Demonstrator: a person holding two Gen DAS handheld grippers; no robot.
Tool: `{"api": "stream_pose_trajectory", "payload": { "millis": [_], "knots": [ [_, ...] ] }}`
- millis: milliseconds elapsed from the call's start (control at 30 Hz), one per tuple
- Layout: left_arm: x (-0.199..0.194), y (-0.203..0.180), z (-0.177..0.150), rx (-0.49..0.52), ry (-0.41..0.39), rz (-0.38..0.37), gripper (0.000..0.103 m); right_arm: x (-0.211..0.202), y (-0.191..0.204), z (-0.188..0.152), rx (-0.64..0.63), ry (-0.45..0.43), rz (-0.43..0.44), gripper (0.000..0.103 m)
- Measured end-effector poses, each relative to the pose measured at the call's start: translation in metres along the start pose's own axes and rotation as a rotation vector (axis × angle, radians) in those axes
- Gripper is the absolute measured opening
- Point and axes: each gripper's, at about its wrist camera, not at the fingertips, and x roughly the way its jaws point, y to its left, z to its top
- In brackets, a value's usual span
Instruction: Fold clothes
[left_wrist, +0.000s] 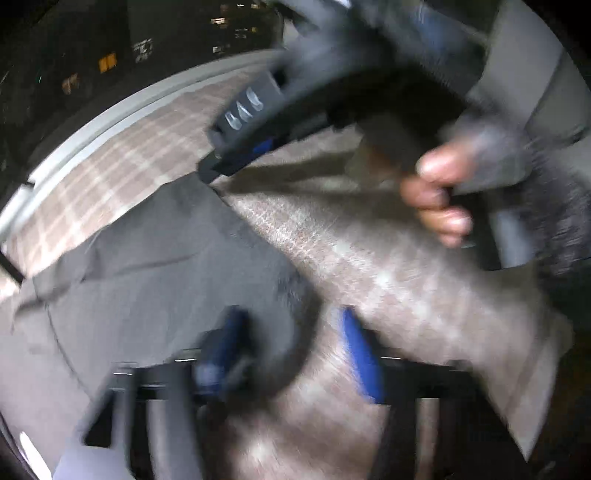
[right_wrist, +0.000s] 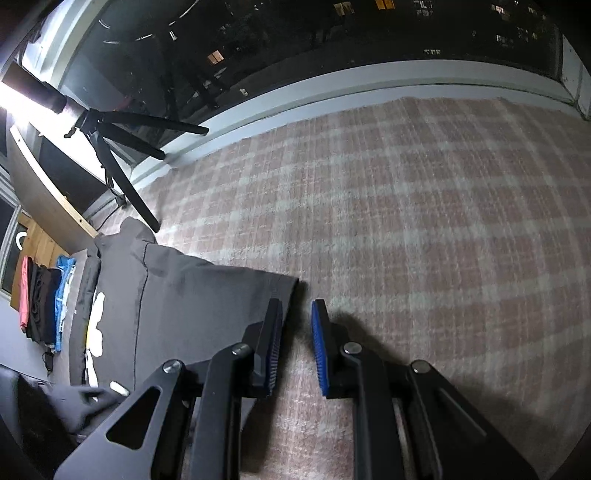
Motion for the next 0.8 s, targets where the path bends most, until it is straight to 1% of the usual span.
{"api": "stream_pose_trajectory", "payload": {
  "millis": [33, 100, 133, 200, 233, 267, 300, 333, 367, 433, 533, 600, 667, 767, 800],
  "knots": [
    [0.0, 0.008, 0.001, -0.025, 0.0, -0.026, 0.011, -0.002, -0.001, -0.002, 0.007, -0.004, 0.01, 0.017],
    [-0.006, 0.044, -0.004, -0.193, 0.0, -0.156, 0.009, -0.015, -0.002, -0.011, 0.026, -0.028, 0.042, 0.017],
    [-0.01, 0.063, -0.009, -0.266, -0.006, -0.18, 0.009, -0.022, -0.002, -0.017, 0.036, -0.037, 0.063, 0.017],
    [-0.02, 0.103, -0.023, -0.405, -0.018, -0.186, 0.01, -0.033, 0.0, -0.032, 0.041, -0.042, 0.083, 0.017],
    [-0.023, 0.119, -0.029, -0.459, -0.018, -0.181, 0.022, -0.036, 0.003, -0.039, 0.027, -0.036, 0.092, 0.017],
    [-0.026, 0.132, -0.036, -0.508, -0.023, -0.184, 0.036, -0.038, 0.005, -0.046, 0.014, -0.028, 0.101, 0.017],
    [-0.029, 0.146, -0.042, -0.558, -0.031, -0.188, 0.04, -0.038, 0.009, -0.052, 0.005, -0.025, 0.098, 0.017],
    [-0.031, 0.159, -0.049, -0.607, -0.039, -0.193, 0.04, -0.038, 0.013, -0.056, -0.011, -0.024, 0.09, 0.017],
    [-0.037, 0.165, -0.053, -0.621, -0.054, -0.194, 0.04, -0.036, 0.02, -0.058, -0.038, -0.022, 0.084, 0.017],
    [-0.044, 0.164, -0.055, -0.596, -0.064, -0.17, 0.042, -0.032, 0.032, -0.061, -0.094, -0.018, 0.072, 0.016],
    [-0.048, 0.153, -0.056, -0.538, -0.041, -0.177, 0.042, -0.019, 0.043, -0.061, -0.129, 0.02, 0.086, 0.014],
    [-0.049, 0.14, -0.054, -0.491, -0.031, -0.181, 0.042, -0.012, 0.044, -0.062, -0.117, 0.036, 0.1, 0.014],
    [-0.055, 0.124, -0.057, -0.448, -0.023, -0.178, 0.043, -0.014, 0.046, -0.065, -0.119, 0.035, 0.123, 0.014],
    [-0.064, 0.11, -0.065, -0.426, -0.021, -0.164, 0.043, -0.021, 0.056, -0.072, -0.156, 0.047, 0.17, 0.014],
    [-0.069, 0.109, -0.069, -0.427, -0.018, -0.163, 0.043, -0.021, 0.061, -0.073, -0.17, 0.067, 0.21, 0.014]
  ]
}}
